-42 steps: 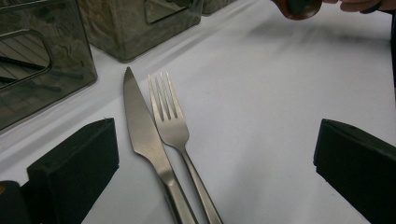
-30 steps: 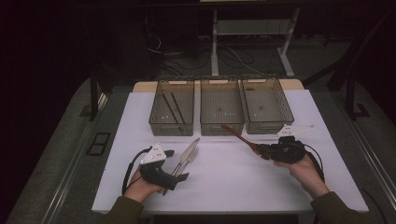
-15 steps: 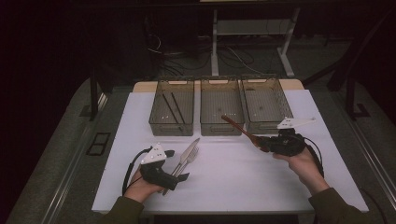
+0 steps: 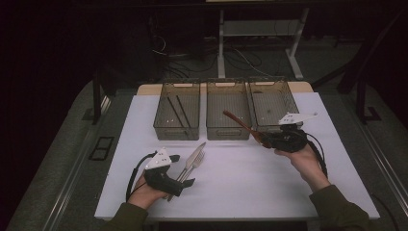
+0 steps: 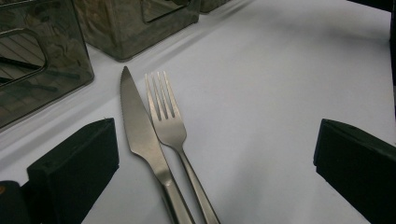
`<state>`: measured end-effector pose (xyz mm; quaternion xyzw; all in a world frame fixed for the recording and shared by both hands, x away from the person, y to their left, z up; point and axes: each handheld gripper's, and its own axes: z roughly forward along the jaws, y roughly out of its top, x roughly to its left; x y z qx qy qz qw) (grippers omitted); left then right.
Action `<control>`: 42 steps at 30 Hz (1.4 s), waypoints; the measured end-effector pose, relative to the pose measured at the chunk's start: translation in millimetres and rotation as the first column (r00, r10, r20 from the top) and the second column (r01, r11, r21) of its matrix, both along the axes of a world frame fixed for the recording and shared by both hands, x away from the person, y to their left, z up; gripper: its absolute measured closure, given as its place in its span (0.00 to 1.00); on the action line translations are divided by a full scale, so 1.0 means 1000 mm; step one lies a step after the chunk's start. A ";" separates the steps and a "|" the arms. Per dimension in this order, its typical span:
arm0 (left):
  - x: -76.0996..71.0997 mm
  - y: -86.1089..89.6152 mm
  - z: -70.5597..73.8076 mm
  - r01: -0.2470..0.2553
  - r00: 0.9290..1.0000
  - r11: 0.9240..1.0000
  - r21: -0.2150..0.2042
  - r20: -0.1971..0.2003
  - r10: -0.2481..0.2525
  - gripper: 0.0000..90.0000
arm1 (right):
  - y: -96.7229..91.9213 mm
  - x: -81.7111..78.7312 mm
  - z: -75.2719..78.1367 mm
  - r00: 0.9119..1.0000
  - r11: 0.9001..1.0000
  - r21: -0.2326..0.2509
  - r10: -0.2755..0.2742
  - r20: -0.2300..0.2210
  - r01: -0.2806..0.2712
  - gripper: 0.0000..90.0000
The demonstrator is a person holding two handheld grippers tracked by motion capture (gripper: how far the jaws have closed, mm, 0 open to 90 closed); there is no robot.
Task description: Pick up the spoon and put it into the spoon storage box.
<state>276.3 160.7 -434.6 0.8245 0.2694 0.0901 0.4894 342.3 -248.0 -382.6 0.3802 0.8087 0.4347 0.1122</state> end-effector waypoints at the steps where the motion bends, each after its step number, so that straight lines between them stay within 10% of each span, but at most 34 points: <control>1: 0.000 0.000 0.000 0.000 1.000 1.000 0.000 0.000 0.000 0.00 | 0.001 0.002 0.001 1.000 1.000 0.000 -0.001 0.002 0.001 0.90; 22: -0.001 0.001 0.001 0.000 1.000 1.000 -0.007 0.002 0.001 0.00 | 0.024 0.037 0.014 0.997 0.998 -0.012 -0.053 0.057 0.054 0.90; 42: -0.002 -0.001 0.001 0.004 1.000 1.000 -0.014 0.001 -0.004 0.00 | 0.057 0.087 0.009 0.995 0.992 -0.080 -0.096 -0.011 0.095 0.90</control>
